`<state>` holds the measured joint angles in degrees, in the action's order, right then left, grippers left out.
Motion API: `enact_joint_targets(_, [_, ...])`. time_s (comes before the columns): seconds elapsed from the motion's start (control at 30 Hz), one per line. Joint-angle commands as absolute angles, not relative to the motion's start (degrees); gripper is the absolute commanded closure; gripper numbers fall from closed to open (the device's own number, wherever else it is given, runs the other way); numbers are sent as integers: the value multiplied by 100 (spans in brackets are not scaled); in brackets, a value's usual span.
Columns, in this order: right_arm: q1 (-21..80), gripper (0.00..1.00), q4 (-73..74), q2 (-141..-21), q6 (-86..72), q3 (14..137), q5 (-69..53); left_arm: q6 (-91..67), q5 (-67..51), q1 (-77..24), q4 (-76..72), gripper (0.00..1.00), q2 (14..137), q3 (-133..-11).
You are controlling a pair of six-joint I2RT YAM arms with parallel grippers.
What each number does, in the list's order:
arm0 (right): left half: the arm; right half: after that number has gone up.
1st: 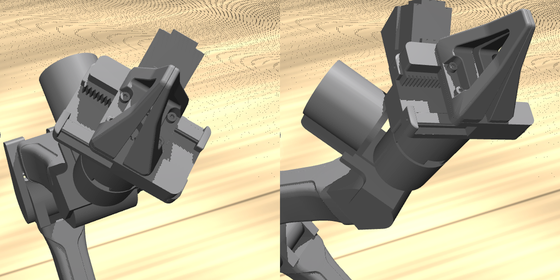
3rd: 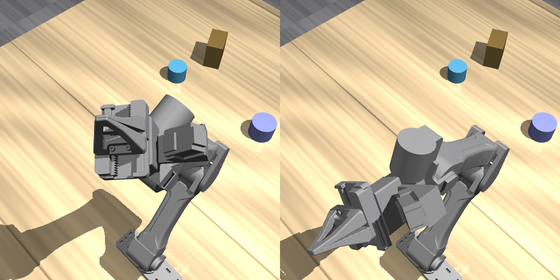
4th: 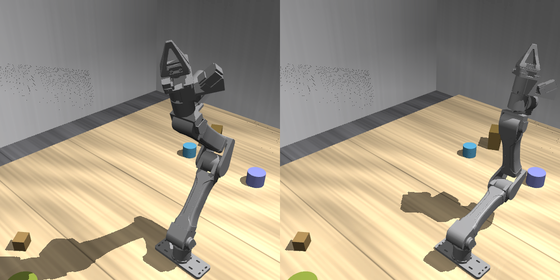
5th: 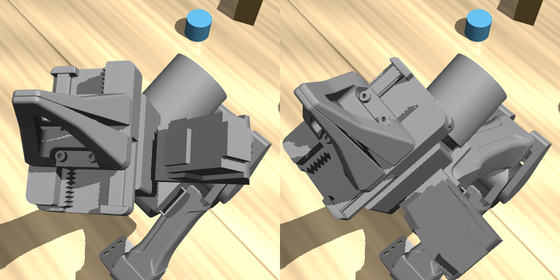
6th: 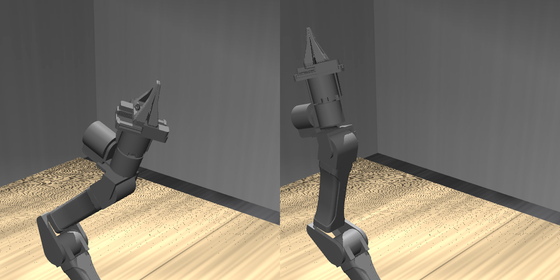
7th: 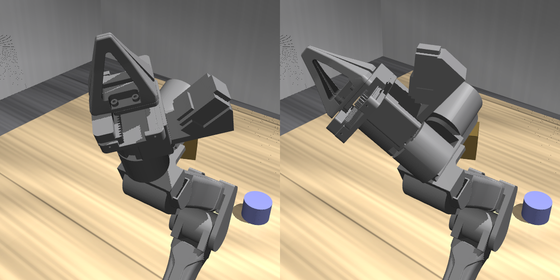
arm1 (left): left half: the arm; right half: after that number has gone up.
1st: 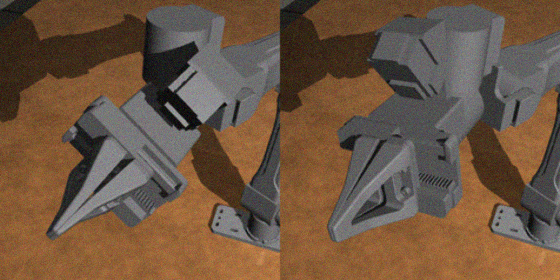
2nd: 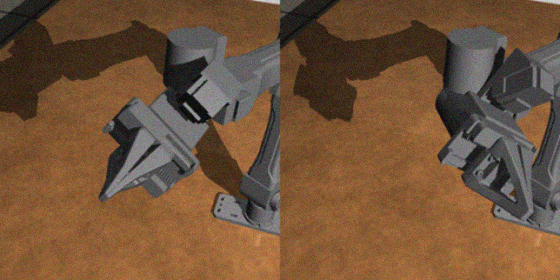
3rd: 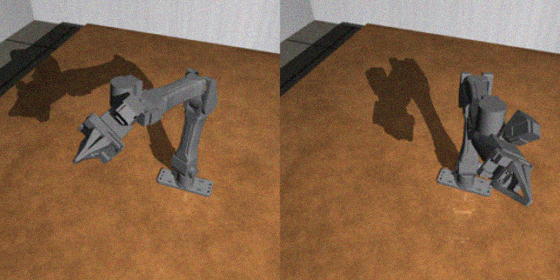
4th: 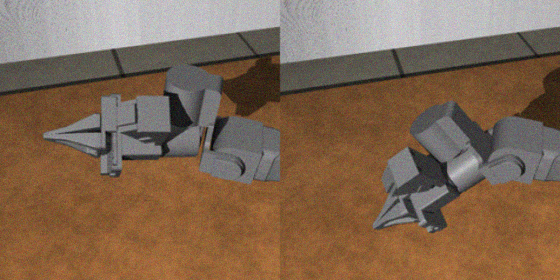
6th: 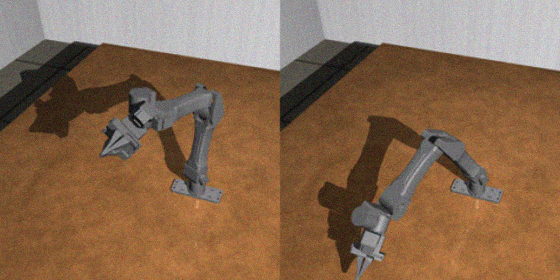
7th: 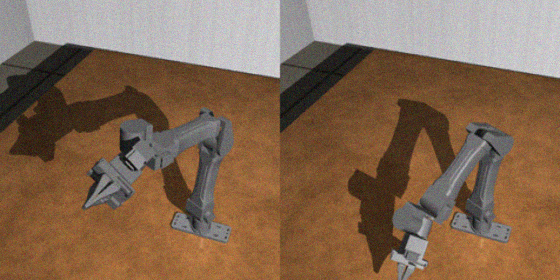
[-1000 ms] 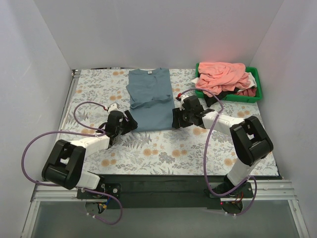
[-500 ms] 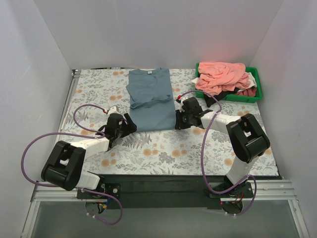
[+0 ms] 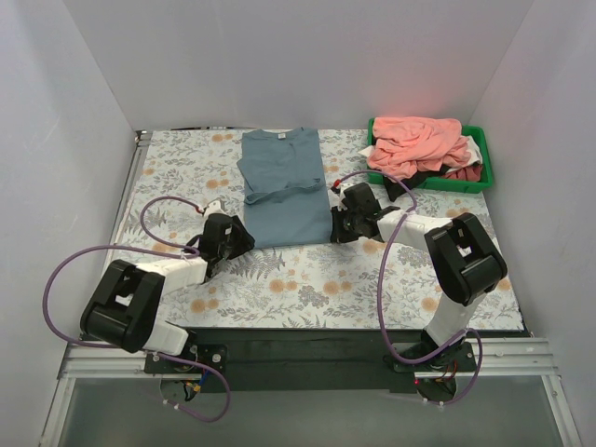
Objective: Fold and stack the t-shirts
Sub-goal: Fold the tshirt
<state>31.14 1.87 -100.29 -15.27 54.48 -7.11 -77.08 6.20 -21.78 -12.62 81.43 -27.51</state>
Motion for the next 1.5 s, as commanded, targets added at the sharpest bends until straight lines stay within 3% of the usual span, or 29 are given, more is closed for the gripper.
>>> enact_joint_targets(0.0, [3129, 87, 158, -10195, -1547, 5423, -747, -7734, 545, -2302, -1090, 57, 8121, -2707])
enact_joint_targets(0.27, [3138, 88, 149, -10283, -1538, 5441, -791, -7857, 580, -2382, -949, 71, 8446, -2716])
enact_joint_targets(0.37, [3138, 88, 149, -10275, -1538, 5440, -782, -7875, 606, -2399, -906, 80, 8612, -2733])
enact_joint_targets(0.5, [3138, 89, 158, -10231, -1529, 5432, -800, -7954, 466, -2443, -888, 100, 8771, -2725])
enact_joint_targets(0.67, [3138, 99, 167, -10047, -1503, 5388, -800, -7884, 395, -2496, -906, 100, 8658, -2725])
enact_joint_targets(1.07, [3243, 99, 369, -8422, -1468, 5019, -300, -7708, 422, -2584, -27, 100, 6208, -2980])
enact_joint_targets(1.47, [3436, 99, 589, -6909, -1547, 4527, 139, -7813, 9, -2988, 395, 100, 5081, -3067])
